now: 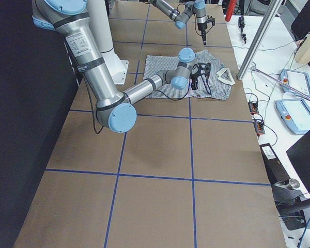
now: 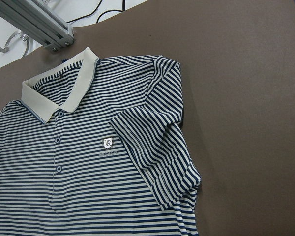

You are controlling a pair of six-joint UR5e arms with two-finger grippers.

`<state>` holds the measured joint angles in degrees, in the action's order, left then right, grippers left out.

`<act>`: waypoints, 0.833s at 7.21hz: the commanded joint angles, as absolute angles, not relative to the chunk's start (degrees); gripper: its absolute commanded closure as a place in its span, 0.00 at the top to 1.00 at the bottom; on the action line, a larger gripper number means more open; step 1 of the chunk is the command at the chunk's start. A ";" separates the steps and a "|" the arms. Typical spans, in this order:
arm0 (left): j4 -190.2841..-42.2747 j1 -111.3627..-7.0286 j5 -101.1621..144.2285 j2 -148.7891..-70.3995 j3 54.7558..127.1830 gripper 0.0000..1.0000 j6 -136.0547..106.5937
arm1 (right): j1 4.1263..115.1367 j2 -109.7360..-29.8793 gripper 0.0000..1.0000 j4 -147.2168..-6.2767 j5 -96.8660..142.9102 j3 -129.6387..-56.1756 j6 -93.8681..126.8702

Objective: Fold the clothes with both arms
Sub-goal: 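Raise the right gripper off the shirt while the left arm reaches in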

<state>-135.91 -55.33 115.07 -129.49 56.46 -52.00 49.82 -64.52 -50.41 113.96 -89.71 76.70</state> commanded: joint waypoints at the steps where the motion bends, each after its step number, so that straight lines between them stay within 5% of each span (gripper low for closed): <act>1: -136.23 -53.45 112.68 -131.56 53.80 0.67 -51.86 | 49.75 -66.53 1.00 -48.34 114.08 -90.00 76.20; 6: -139.46 -52.47 110.30 -133.24 49.68 0.58 -52.03 | 49.92 -67.93 1.00 -47.64 114.52 -90.61 75.67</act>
